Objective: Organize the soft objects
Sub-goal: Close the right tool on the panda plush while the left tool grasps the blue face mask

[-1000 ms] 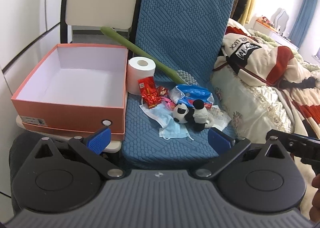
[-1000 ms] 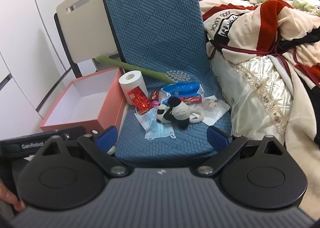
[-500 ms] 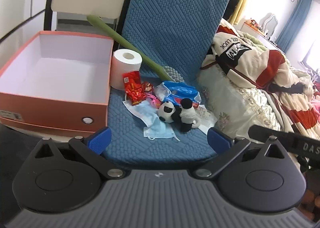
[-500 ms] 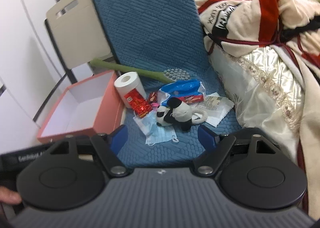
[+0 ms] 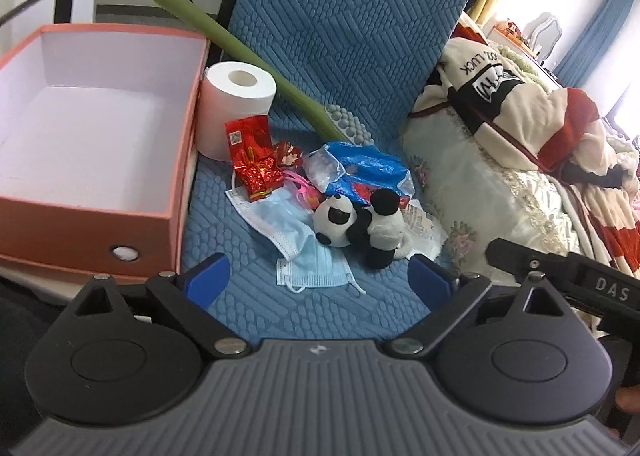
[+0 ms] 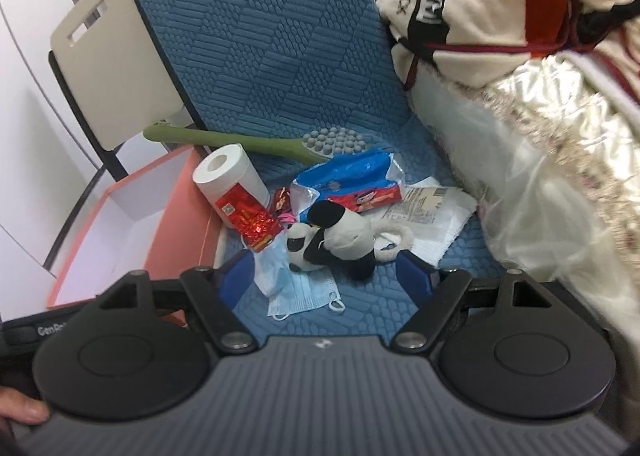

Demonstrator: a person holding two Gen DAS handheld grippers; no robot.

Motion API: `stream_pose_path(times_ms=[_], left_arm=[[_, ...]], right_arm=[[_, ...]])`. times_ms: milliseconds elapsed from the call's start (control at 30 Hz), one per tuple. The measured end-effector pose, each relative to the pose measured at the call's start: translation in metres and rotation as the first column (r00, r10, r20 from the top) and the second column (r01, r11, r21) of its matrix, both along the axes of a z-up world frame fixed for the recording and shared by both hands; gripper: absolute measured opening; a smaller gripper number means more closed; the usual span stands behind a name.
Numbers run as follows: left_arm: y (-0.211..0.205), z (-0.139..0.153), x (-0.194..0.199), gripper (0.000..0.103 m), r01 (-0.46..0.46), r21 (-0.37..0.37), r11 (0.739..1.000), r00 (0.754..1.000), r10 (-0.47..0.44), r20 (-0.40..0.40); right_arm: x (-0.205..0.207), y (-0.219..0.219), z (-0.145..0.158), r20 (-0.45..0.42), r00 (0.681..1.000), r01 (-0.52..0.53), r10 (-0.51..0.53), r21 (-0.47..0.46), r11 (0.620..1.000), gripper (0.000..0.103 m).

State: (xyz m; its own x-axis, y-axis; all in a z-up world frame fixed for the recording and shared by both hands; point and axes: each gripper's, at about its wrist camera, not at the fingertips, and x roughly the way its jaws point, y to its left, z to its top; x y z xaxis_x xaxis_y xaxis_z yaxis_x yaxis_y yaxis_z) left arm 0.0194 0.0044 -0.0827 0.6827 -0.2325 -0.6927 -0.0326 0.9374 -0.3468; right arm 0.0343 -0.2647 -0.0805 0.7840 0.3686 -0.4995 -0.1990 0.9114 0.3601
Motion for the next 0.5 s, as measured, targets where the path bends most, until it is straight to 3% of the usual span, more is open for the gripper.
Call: stream_pose_path(times_ms=[133, 300, 500], left_arm=[[-0.003, -0.020, 0.020, 0.094, 0.024, -0.017, 1.000, 0.999, -0.025, -0.028], [-0.012, -0.042, 0.036, 0.090, 0.050, 0.018, 0.999, 0.997, -0.049, -0.054], [-0.010, -0.067, 0.046, 0.081, 0.018, 0.021, 1.000, 0.997, -0.016, -0.080]], right_arm=[[0.022, 0.006, -0.020, -0.014, 1.000, -0.027, 0.027, -0.020, 0.999, 0.080], [0.049, 0.005, -0.044, -0.096, 0.992, -0.086, 0.086, 0.003, 0.996, 0.077], [0.053, -0.004, -0.046, -0.066, 0.996, -0.048, 0.052, 0.061, 0.997, 0.072]])
